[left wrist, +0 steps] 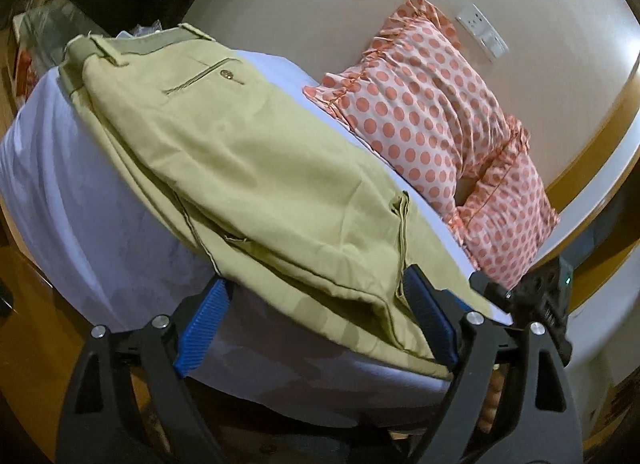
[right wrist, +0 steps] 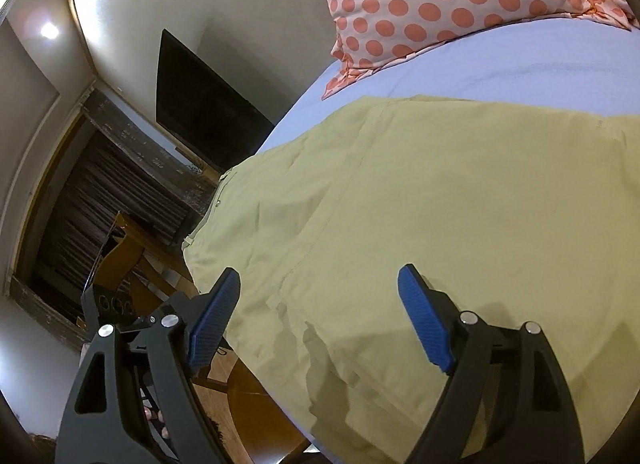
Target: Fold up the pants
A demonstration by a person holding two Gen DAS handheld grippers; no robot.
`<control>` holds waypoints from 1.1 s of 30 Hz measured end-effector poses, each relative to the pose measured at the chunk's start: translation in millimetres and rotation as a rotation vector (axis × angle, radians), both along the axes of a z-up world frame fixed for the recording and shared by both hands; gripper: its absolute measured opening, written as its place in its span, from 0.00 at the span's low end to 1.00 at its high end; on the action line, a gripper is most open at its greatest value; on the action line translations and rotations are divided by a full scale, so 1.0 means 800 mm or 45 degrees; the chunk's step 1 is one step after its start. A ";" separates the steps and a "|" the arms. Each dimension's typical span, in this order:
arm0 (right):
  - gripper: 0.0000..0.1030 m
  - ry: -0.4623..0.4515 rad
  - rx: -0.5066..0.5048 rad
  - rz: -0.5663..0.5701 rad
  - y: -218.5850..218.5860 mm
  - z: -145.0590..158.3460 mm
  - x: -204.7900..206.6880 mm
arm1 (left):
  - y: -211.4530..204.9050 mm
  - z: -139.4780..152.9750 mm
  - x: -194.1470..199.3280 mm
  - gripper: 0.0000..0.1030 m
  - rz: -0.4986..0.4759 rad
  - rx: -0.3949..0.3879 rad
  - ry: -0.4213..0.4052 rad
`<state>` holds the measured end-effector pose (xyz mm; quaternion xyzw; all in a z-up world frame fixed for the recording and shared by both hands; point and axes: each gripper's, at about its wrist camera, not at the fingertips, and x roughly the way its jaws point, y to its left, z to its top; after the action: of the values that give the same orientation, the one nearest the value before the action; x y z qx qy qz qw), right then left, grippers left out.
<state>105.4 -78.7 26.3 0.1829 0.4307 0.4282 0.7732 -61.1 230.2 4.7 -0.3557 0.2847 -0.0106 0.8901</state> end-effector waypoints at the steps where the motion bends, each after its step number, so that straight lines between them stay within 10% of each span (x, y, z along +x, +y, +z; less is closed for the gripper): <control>1: 0.80 -0.002 -0.001 -0.002 0.000 0.000 0.000 | 0.000 0.000 0.000 0.84 0.002 -0.002 0.002; 8: 0.80 -0.017 -0.014 -0.017 0.001 -0.001 -0.005 | -0.010 0.018 0.010 0.84 0.011 0.083 -0.027; 16: 0.80 -0.027 0.009 -0.028 -0.008 -0.002 -0.009 | 0.074 0.010 0.042 0.81 0.237 -0.104 -0.013; 26: 0.80 -0.054 0.057 -0.049 -0.027 -0.004 -0.012 | 0.164 -0.009 0.065 0.16 0.396 -0.329 0.142; 33: 0.81 -0.064 0.116 -0.155 -0.085 -0.002 -0.014 | 0.067 0.105 0.108 0.12 0.274 0.311 0.136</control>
<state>94.2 -146.4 25.0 0.2328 0.3792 0.4040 0.7992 25.3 284.1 88.5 -0.2733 0.2911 0.1382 0.9064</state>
